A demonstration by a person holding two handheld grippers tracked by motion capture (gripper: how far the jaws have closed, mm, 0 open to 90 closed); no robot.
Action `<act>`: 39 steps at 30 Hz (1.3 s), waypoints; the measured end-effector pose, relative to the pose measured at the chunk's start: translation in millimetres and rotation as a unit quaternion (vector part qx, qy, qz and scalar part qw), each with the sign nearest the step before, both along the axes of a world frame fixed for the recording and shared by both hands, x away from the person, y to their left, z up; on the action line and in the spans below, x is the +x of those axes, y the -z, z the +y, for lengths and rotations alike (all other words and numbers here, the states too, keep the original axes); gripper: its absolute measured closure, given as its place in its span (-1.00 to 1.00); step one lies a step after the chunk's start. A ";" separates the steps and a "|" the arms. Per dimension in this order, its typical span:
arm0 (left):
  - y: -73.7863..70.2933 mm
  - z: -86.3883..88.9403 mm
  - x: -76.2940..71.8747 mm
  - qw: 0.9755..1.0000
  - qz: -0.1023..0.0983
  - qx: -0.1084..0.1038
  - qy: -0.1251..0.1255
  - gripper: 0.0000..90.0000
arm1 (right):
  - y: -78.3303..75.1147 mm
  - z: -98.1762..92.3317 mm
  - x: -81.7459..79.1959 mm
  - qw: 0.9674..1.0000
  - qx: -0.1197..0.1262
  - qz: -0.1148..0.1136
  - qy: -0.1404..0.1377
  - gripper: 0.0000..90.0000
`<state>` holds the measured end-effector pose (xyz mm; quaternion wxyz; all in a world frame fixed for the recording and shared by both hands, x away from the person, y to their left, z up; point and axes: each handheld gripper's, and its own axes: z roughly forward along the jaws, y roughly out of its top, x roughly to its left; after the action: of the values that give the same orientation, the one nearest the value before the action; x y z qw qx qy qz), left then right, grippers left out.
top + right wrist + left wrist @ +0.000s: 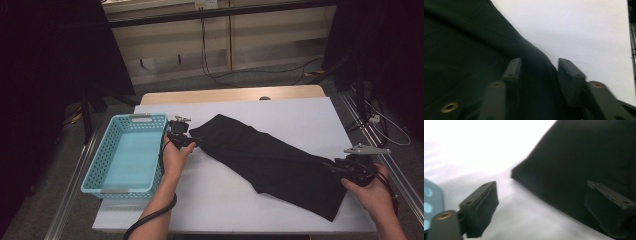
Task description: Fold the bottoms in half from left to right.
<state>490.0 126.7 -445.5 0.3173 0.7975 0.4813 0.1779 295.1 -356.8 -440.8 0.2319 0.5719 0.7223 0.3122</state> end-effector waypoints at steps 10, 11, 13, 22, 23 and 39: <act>11.5 -6.2 9.6 1.000 0.008 -0.019 -0.023 -0.39 | -1.3 14.7 0.3 1.000 0.012 -0.006 -0.020 -0.22; 11.1 -8.3 8.5 1.000 0.008 -0.019 -0.023 -0.29 | -1.7 15.8 0.4 1.000 0.012 -0.008 -0.022 -0.22; 9.0 -10.6 7.1 0.999 0.015 -0.026 -0.017 -0.04 | -2.8 19.6 0.2 1.000 0.012 -0.011 -0.026 -0.24; 1.2 -8.9 9.7 0.995 0.047 -0.086 -0.020 0.84 | -6.4 32.9 1.4 0.998 0.024 -0.019 -0.051 -0.29; -1.5 -7.4 10.5 0.995 0.045 -0.090 -0.020 0.85 | -6.1 33.9 1.8 0.998 0.026 -0.019 -0.053 -0.30; -37.3 11.3 15.6 0.993 0.019 -0.111 -0.043 0.87 | -2.9 38.3 2.4 0.997 0.027 -0.011 -0.065 -0.44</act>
<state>505.7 138.0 -408.1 0.3865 0.7393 0.5377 0.1223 297.5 -318.6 -437.9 0.2032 0.5264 0.7466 0.3525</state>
